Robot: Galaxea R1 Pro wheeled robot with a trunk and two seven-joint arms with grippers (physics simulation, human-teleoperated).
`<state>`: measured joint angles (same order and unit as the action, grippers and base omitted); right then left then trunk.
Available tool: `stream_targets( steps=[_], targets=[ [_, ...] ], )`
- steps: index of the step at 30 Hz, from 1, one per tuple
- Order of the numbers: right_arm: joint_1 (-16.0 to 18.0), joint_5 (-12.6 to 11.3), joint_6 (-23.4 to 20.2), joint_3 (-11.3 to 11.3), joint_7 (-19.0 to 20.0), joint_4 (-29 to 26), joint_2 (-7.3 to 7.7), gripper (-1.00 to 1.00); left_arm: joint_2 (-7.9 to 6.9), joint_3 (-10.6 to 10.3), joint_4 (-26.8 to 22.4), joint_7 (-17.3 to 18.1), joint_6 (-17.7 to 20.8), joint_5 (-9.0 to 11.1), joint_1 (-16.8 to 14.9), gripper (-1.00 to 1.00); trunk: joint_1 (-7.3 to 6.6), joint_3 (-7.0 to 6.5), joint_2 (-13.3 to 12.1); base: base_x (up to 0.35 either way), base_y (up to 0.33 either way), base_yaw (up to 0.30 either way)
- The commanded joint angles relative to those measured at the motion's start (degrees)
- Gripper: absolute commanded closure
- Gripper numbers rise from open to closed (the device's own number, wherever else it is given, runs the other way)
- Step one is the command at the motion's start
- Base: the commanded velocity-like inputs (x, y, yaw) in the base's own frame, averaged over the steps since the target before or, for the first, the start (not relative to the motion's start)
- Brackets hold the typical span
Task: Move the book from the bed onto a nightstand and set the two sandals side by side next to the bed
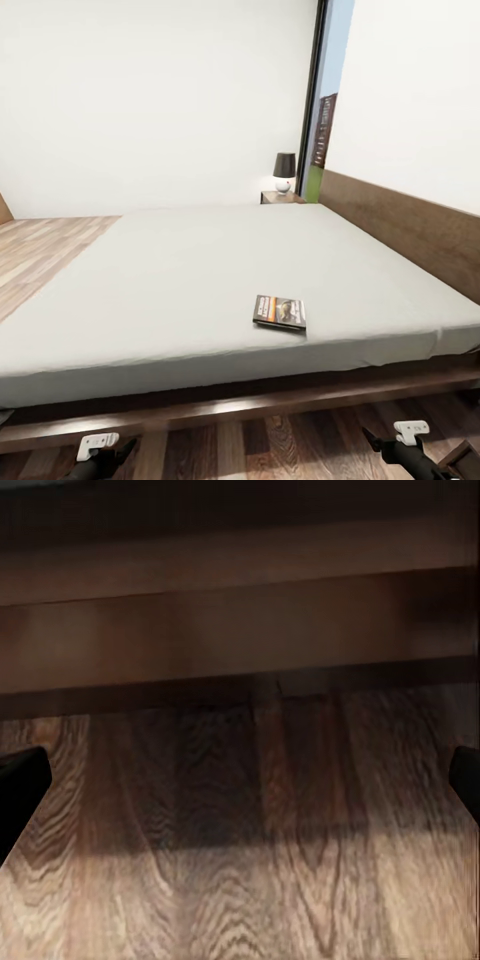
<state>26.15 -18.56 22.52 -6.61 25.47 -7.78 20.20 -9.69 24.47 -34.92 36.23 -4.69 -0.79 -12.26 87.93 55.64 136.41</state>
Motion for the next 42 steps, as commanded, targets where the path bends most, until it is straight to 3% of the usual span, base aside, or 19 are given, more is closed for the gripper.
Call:
stream_targets(
  steps=[1, 13, 39, 42],
  targets=[
    [0.04, -0.60, 0.16, -0.46, 0.19, 0.06, 0.02, -1.00, 0.02, 0.22, 0.03, 0.35, -0.15, -0.09, -0.04, -1.00, 0.02, 0.05, 0.02, 0.261, -0.197, 0.000],
    [0.04, -0.60, 0.16, -0.48, 0.20, 0.07, 0.01, -1.00, 0.02, 0.22, -0.01, 0.58, -0.09, -0.09, -0.04, -1.00, 0.02, 0.05, 0.02, 0.230, -0.176, 0.000],
    [0.04, -0.65, 0.16, -0.42, 0.29, 0.04, 0.05, -1.00, 0.02, 0.22, -0.06, 0.60, -0.06, -0.09, -0.04, -1.00, 0.02, 0.05, 0.02, 0.008, -0.006, 0.000],
    [0.04, -0.64, 0.16, -0.42, 0.29, 0.04, 0.04, -1.00, 0.02, 0.22, -0.06, 0.58, -0.06, -0.09, -0.04, -1.00, -0.64, -0.48, -1.18, 0.000, 0.000, 0.000]
  ],
)
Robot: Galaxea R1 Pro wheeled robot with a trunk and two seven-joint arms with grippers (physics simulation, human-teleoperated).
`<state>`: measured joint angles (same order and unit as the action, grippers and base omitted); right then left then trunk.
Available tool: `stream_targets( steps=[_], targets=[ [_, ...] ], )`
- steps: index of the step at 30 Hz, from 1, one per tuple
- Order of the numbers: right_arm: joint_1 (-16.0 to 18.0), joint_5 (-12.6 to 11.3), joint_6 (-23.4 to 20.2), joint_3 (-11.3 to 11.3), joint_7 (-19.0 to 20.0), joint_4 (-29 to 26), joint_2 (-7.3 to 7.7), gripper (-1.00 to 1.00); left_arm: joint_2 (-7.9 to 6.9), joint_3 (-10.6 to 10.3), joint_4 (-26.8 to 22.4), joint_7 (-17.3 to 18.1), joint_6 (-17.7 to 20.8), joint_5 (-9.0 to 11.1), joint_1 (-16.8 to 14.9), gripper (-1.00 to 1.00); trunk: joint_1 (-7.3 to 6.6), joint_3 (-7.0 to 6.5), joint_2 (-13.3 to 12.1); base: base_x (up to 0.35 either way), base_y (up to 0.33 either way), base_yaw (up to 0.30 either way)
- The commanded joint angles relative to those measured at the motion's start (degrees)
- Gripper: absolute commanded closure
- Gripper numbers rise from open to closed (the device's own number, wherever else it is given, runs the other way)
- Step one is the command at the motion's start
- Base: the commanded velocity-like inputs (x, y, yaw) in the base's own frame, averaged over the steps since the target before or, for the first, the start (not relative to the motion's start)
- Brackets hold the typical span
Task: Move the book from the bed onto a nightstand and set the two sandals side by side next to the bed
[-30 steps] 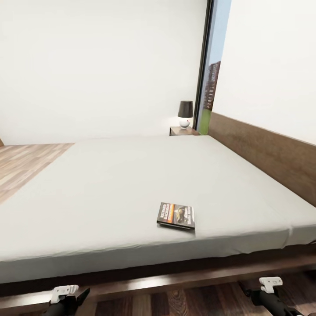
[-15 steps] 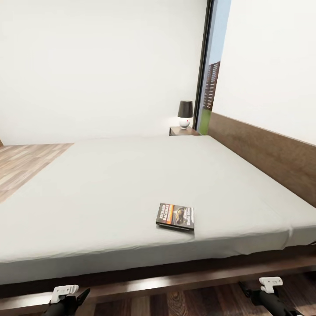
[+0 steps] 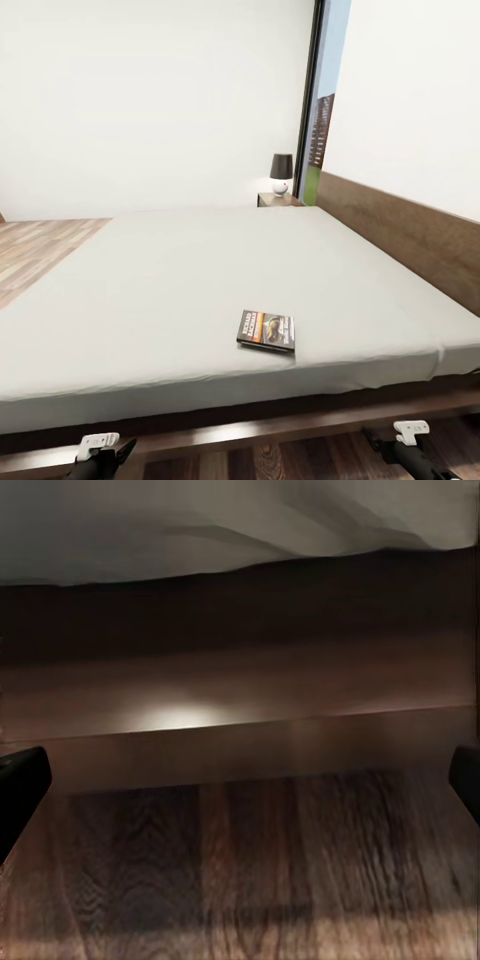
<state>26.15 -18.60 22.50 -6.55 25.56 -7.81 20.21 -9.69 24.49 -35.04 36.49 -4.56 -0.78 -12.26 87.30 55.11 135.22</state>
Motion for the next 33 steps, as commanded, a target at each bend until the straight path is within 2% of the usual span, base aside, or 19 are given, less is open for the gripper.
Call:
stream_targets(
  steps=[1, 33],
  targets=[
    [0.04, -0.60, 0.18, -0.48, 0.20, 0.08, 0.04, -1.00, 0.02, 0.20, 0.06, 0.29, -0.18, -0.10, -0.05, -1.00, -0.24, -0.13, -0.39, 0.000, 0.000, 0.000],
    [0.04, -0.64, 0.18, -0.48, 0.11, 0.11, 0.03, -1.00, 0.02, 0.20, 0.06, 0.24, -0.18, -0.10, -0.05, -1.00, -7.27, -5.88, -13.23, 0.000, 0.000, 0.000]
  ],
)
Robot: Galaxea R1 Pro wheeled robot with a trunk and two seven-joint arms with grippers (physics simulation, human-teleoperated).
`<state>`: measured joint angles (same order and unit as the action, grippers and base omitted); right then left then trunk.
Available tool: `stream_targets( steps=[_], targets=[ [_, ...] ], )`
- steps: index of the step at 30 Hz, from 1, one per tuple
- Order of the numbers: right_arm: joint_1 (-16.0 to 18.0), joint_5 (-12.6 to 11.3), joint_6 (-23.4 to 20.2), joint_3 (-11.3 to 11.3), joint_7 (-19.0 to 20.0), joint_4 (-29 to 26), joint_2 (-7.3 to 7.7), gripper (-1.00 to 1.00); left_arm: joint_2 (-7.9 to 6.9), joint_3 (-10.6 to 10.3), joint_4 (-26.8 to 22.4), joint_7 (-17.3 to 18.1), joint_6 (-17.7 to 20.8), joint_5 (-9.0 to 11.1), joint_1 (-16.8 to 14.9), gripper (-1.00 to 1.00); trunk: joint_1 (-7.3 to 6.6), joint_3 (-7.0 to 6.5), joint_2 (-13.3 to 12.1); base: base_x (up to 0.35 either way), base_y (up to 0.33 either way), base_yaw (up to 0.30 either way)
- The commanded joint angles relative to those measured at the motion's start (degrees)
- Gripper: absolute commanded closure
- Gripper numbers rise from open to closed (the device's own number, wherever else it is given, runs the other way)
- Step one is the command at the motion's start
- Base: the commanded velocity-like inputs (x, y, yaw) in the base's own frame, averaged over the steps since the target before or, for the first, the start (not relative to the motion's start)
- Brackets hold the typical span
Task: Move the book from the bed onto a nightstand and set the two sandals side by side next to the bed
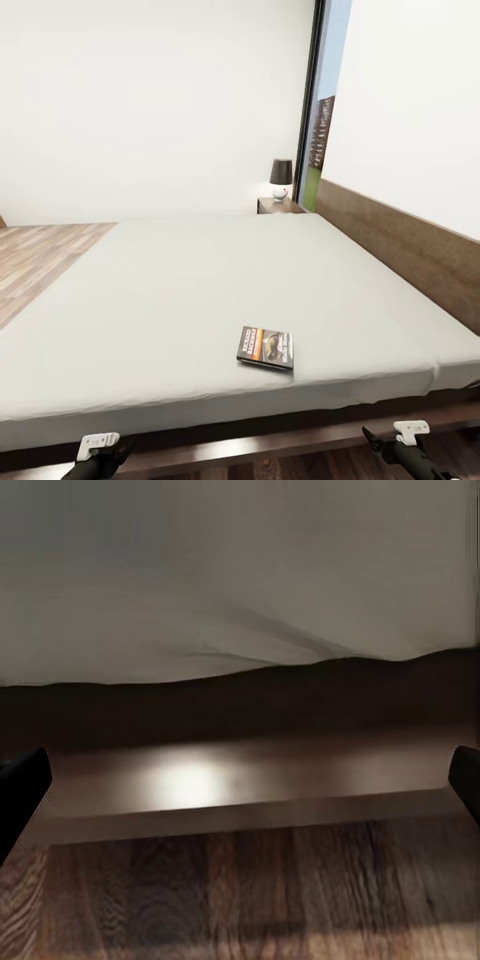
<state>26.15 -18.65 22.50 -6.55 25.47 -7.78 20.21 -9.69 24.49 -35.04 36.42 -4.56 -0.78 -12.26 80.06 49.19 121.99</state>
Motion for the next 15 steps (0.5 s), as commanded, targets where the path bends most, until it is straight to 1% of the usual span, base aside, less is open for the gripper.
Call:
stream_targets(
  steps=[1, 15],
  targets=[
    [0.04, -0.60, 0.18, -0.48, 0.20, 0.07, 0.02, -1.00, 0.02, 0.21, 0.06, 0.32, -0.18, -0.10, -0.05, -1.00, -0.24, -0.13, -0.39, 0.000, 0.000, 0.000],
    [0.04, -0.58, 0.18, -0.48, 0.20, 0.06, 0.03, -1.00, 0.02, 0.20, 0.06, 0.32, -0.18, -0.10, -0.05, -1.00, -3.31, -2.65, -6.01, 0.000, 0.000, 0.000]
  ],
)
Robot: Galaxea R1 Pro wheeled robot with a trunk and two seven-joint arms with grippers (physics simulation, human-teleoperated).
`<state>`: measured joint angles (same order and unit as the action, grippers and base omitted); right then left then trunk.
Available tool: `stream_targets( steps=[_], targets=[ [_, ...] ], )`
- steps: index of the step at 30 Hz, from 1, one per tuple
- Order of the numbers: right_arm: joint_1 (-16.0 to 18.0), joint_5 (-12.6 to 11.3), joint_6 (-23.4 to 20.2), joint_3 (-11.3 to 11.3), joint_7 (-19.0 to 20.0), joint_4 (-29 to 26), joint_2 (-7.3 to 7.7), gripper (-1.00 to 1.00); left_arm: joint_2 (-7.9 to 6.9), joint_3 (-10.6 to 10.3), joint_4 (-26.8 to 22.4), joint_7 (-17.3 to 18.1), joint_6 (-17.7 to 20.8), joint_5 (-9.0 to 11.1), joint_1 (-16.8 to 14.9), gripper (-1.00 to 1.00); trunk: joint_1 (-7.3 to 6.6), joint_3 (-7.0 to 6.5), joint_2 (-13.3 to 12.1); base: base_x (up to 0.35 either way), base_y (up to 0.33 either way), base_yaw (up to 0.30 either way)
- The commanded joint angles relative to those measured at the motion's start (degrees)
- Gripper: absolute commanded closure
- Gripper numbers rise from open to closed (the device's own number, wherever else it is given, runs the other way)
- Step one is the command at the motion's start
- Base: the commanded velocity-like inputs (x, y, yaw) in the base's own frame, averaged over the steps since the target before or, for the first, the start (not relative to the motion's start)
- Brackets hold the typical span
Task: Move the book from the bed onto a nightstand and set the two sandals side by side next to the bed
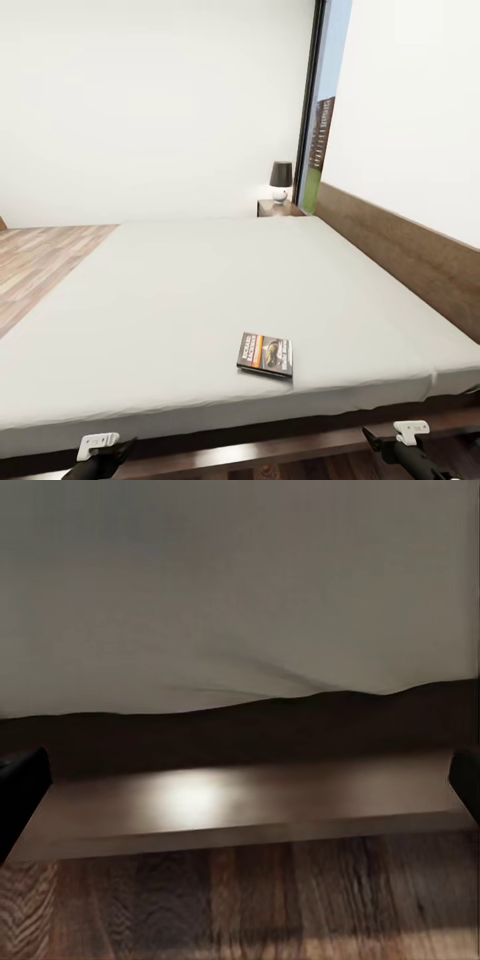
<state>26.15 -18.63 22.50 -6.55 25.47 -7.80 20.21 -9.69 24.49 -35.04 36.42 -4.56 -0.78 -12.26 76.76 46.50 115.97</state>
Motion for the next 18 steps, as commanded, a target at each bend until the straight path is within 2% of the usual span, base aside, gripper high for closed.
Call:
stream_targets(
  steps=[1, 18],
  targets=[
    [0.04, -0.60, 0.18, -0.48, 0.20, 0.07, 0.04, -1.00, 0.02, 0.21, 0.06, 0.32, -0.18, -0.10, -0.05, -1.00, -0.24, -0.13, -0.39, 0.000, 0.000, 0.000],
    [0.04, -0.60, 0.18, -0.50, 0.20, 0.09, 0.03, -1.00, 0.02, 0.17, 0.06, 0.32, -0.18, -0.10, -0.05, -1.00, -3.97, -3.18, -7.21, 0.000, 0.000, 0.000]
  ],
)
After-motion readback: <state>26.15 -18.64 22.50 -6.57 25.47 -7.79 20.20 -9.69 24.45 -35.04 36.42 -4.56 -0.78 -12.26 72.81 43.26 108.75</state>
